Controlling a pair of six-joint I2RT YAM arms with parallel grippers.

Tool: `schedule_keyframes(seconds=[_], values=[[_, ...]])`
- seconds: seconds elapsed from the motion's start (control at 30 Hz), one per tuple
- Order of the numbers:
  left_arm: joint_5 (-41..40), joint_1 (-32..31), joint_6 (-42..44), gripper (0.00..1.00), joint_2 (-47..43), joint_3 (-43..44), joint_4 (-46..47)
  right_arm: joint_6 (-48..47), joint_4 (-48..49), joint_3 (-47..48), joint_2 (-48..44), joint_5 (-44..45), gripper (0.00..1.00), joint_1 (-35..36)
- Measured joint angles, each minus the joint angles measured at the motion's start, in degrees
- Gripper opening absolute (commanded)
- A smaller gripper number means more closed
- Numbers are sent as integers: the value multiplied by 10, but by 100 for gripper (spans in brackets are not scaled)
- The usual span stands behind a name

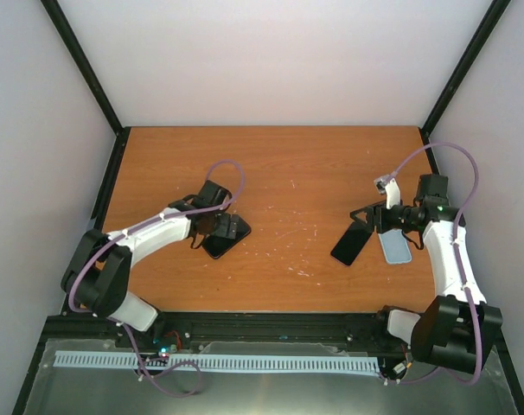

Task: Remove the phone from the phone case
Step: Adjust the phone at the center of the board.

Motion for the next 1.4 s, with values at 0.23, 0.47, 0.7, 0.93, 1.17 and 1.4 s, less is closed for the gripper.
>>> schedule_keyframes(seconds=[0.23,0.47,0.7,0.93,1.17,1.4], values=[[82,60,0,100,51,0,4,0,0,0,-13,-2,62,0],[127,70,0,100,102,12,16,-2,0,0,-13,-4,62,0],[196,64,-6,99,113,27,28,-4,0,0,-13,-12,62,0],[255,-7,-46,100,76,10,44,-5,0,0,-13,-13,62,0],[282,-111,-105,99,61,-6,64,-5,0,0,-13,-13,62,0],[171,-122,-134,97,-7,-20,13,-5,0,0,-13,-13,62,0]])
